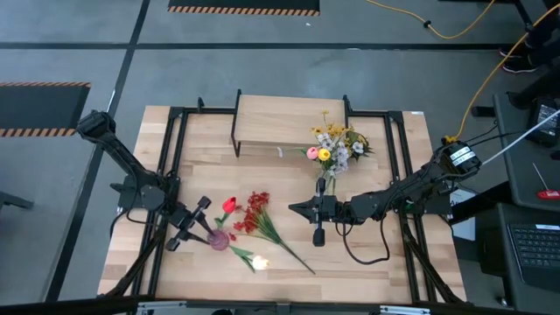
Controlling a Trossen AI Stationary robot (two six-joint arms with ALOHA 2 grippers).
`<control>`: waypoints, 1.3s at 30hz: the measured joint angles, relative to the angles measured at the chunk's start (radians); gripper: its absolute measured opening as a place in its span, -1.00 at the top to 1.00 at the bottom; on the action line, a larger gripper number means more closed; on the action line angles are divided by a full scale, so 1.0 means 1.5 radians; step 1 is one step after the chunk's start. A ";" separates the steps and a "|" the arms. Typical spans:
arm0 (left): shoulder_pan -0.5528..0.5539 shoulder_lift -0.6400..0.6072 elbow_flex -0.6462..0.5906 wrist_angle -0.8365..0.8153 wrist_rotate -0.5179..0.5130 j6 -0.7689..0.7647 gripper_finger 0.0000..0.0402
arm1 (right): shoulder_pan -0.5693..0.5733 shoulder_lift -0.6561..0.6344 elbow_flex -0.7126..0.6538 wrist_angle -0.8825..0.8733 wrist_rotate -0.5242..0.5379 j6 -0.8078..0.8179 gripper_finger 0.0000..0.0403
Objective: Pick and place flowers into a vace then onto a shelf
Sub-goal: Put the light yellow flower into the violet vase
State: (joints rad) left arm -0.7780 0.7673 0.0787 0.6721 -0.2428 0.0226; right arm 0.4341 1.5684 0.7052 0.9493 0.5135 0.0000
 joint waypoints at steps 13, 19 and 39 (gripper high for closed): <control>0.000 0.034 0.137 -0.258 -0.051 -0.034 0.23 | 0.000 0.000 0.000 0.000 0.000 0.000 0.98; 0.000 0.076 0.161 -0.263 -0.052 -0.030 0.23 | 0.000 0.000 0.000 0.000 0.000 0.000 0.98; 0.000 0.097 0.186 -0.278 -0.098 -0.035 0.34 | 0.000 0.000 0.000 0.000 0.000 0.000 0.98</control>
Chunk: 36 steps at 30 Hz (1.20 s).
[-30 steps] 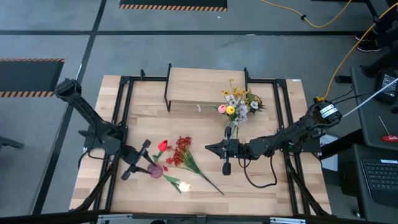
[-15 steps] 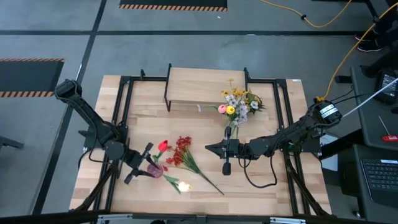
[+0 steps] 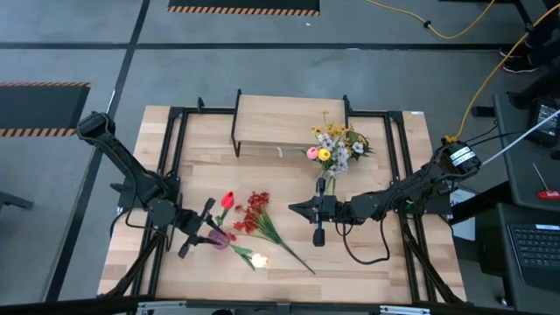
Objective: Pick and place flowers into a vace then onto a shelf
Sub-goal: Put the light yellow flower into the violet vase
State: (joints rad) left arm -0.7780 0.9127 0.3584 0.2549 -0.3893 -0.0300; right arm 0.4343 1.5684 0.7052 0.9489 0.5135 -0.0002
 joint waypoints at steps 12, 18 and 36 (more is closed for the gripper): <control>0.000 0.000 0.000 -0.018 0.009 -0.007 0.96 | 0.000 0.000 0.000 0.000 0.000 0.000 0.98; 0.000 0.000 0.000 0.025 -0.001 -0.006 0.97 | 0.000 0.000 0.000 0.000 0.000 0.000 0.98; -0.073 -0.010 -0.018 0.052 -0.192 0.013 0.98 | 0.000 0.000 0.000 -0.001 0.000 0.000 0.98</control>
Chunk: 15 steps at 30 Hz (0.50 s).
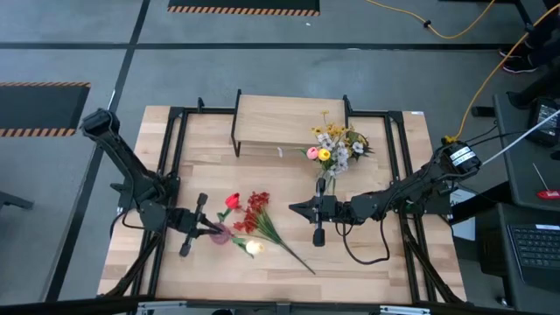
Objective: Pick and place flowers into a vace then onto a shelf
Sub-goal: Put the light yellow flower into the violet vase
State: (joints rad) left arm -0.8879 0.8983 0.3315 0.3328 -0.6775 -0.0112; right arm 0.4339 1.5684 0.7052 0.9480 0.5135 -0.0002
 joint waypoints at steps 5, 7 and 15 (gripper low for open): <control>-0.006 -0.019 -0.057 0.076 -0.024 -0.021 0.98 | 0.000 0.000 0.000 0.000 0.000 0.000 0.98; -0.006 -0.032 -0.076 0.113 -0.025 -0.023 0.98 | 0.000 0.000 0.000 0.000 0.000 0.000 0.98; -0.006 -0.068 -0.139 0.187 -0.037 -0.040 0.98 | 0.000 0.000 0.000 0.000 0.000 0.000 0.98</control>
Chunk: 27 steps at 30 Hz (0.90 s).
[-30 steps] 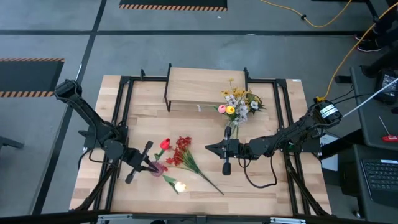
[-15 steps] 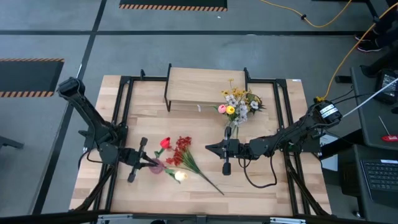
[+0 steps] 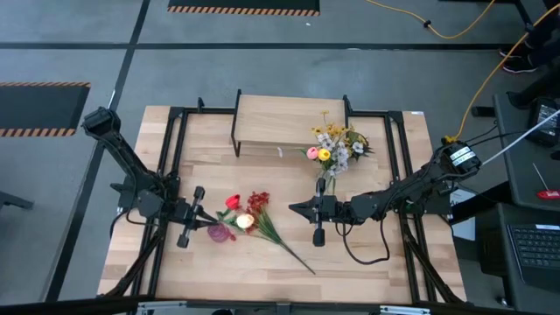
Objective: Pick and place flowers into a vace then onto a shelf
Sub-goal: Put the light yellow flower into the violet vase
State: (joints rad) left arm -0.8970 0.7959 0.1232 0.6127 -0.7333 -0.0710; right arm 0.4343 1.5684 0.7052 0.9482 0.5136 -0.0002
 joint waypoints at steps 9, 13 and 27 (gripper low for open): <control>0.000 0.000 -0.034 0.018 0.016 -0.008 0.98 | 0.000 0.000 0.000 0.000 0.000 0.000 0.98; 0.000 0.000 -0.034 0.016 0.066 -0.008 0.98 | 0.000 0.000 0.000 0.000 0.000 0.000 0.98; 0.000 0.000 -0.034 -0.030 0.066 0.007 0.96 | 0.000 0.000 0.000 0.000 0.000 0.000 0.98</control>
State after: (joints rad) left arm -0.8970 0.7963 0.0715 0.5675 -0.6342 -0.0608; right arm 0.4342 1.5684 0.7052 0.9485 0.5136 -0.0002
